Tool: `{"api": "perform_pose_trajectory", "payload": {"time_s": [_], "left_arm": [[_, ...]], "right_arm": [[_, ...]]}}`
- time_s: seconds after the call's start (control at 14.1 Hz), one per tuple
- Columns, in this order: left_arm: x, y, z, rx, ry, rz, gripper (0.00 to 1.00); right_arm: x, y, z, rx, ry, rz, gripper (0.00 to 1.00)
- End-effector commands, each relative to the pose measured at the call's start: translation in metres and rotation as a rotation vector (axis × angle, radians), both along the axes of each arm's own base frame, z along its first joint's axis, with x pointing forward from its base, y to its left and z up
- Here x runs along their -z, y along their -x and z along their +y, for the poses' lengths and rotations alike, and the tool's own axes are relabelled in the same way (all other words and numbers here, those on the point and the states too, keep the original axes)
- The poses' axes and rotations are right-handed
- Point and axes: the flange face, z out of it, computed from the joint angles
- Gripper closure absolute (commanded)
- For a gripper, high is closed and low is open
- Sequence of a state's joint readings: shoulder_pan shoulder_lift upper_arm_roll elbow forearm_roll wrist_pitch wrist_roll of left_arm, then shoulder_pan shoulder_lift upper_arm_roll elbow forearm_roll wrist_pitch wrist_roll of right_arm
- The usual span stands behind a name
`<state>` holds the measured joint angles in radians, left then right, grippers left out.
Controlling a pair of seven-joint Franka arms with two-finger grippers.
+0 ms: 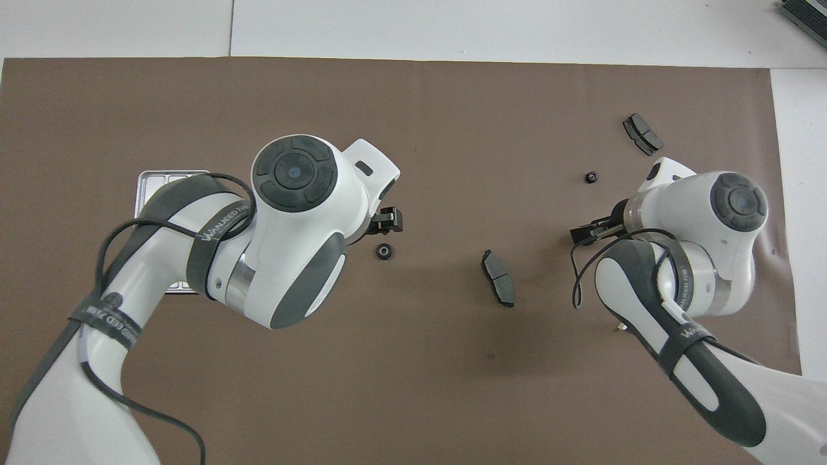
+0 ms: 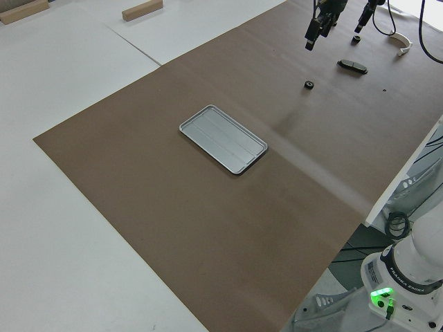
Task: Pick bearing gear from pile to tray
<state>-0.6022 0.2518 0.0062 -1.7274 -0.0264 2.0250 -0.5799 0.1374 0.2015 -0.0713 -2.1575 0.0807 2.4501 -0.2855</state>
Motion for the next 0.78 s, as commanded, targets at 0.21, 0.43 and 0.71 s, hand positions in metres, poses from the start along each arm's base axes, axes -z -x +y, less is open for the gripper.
{"api": "perform_pose_trajectory", "payload": {"time_s": [0.21, 0.43, 0.71], "left_arm": [[0.091, 0.008, -0.031, -0.017, 0.010, -0.035, 0.00], [0.114, 0.019, -0.030, -0.007, 0.010, -0.040, 0.00], [0.122, 0.028, -0.033, 0.006, 0.008, -0.037, 0.00]], "right_arm": [[0.012, 0.020, 0.002, -0.003, -0.020, -0.007, 0.03], [0.014, 0.020, 0.004, 0.007, -0.019, -0.009, 0.21], [0.018, 0.024, 0.011, 0.021, -0.021, -0.001, 0.34]]}}
